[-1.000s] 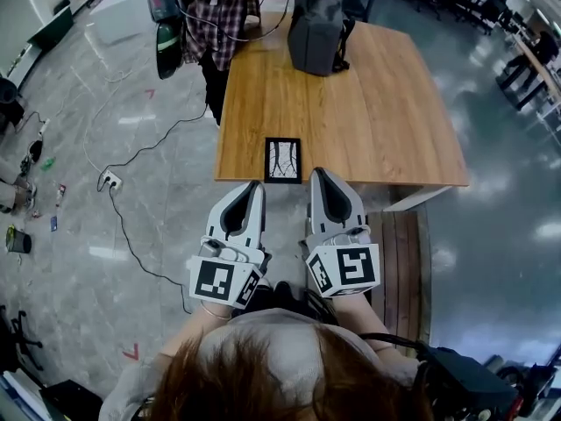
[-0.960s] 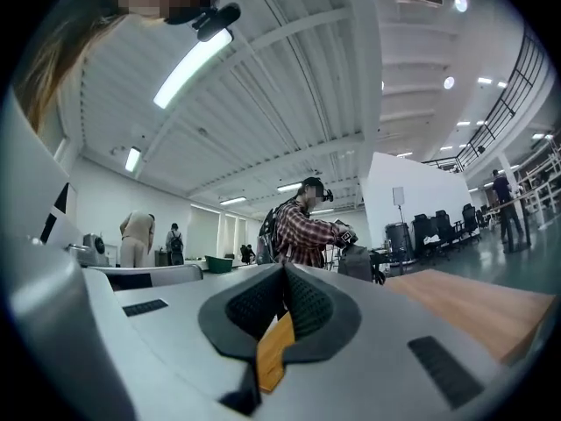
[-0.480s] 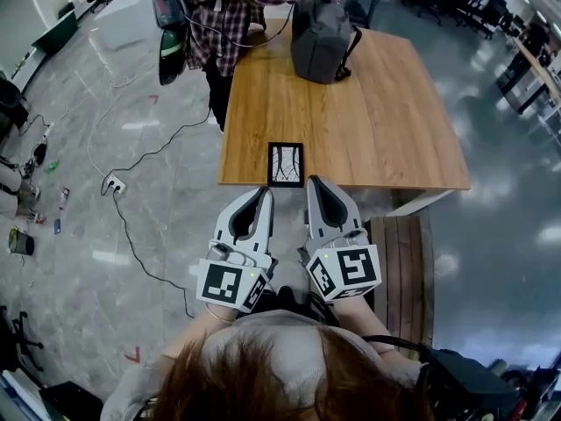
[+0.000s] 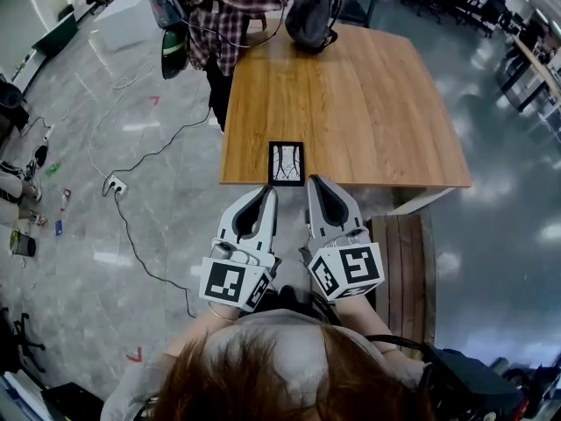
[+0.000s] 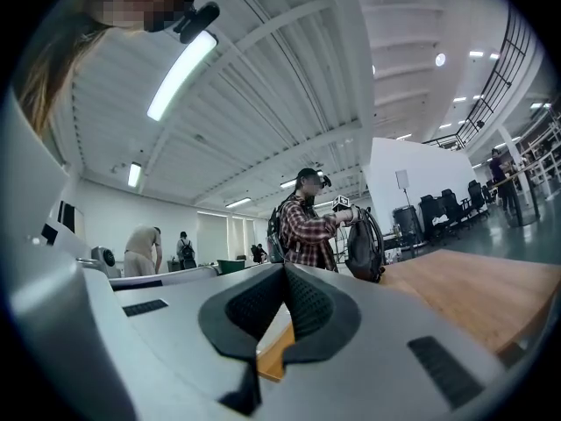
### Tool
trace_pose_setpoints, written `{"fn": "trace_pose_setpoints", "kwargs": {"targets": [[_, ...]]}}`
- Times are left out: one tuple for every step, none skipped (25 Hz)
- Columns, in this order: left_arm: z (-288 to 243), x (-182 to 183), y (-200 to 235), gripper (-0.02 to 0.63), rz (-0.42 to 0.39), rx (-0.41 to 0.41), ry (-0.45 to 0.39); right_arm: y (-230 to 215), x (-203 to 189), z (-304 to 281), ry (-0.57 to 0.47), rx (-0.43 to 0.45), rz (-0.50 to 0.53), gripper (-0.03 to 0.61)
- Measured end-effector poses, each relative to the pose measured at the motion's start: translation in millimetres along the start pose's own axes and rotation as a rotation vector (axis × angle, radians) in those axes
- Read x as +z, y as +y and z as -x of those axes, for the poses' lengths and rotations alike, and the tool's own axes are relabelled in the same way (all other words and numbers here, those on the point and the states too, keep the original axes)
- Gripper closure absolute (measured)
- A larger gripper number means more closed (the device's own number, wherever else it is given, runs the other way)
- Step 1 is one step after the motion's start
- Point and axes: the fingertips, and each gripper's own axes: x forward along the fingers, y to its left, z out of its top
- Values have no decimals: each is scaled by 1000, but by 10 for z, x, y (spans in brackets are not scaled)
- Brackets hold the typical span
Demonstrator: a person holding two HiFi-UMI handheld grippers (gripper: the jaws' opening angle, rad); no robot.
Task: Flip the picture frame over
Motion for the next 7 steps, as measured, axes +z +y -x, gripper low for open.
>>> {"fn": "trace_pose_setpoints", "kwargs": {"targets": [[7,-18,4,607,0,0,0,2,-19,1,0,-1,-5,563],[14,-36,11,607,0,0,0,4,-39,-1,1,-1,-10,563],[19,-48,20,607,0,0,0,6,-55,-6,0,-1,-16,563],[22,-52,28,607,-1,1,-1,8,-63,-12,-1,-1,-21,563],[22,-51,35,607,-1,1,-2,8,-65,-18,-2,-1,-25,563],[21,-47,41,607,-1,1,-4,8,-64,-24,-3,-1,-27,563],[18,-43,47,607,-2,1,-5,7,-61,-29,-4,-2,-29,563]]}}
